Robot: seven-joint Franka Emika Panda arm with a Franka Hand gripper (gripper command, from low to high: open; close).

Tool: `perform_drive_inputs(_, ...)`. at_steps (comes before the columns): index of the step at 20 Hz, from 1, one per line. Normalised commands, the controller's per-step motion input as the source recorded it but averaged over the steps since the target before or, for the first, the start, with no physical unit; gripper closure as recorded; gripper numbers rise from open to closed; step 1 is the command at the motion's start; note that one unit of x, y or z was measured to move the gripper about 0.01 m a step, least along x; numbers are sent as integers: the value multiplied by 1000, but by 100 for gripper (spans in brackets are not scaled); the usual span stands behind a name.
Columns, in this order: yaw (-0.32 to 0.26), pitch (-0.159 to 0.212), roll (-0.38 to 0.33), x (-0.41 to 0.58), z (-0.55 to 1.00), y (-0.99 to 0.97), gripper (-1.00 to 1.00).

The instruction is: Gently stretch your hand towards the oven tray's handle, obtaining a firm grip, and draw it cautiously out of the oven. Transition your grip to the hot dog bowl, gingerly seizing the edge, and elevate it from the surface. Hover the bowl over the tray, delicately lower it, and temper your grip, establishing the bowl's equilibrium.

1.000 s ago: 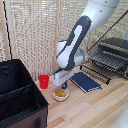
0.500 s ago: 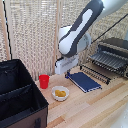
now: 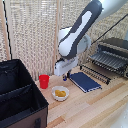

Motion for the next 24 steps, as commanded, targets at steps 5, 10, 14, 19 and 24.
perform_drive_inputs(5, -107, -26, -1, 0, -327, 41, -100)
perform_drive_inputs(10, -69, -90, 8, 9, -237, 10, -100)
perform_drive_inputs(14, -20, -129, 38, 16, -234, -22, -100)
perform_drive_inputs(19, -12, -42, 66, 47, -260, -23, 100)
perform_drive_inputs(24, -34, 74, 2, 31, -86, 0, 100)
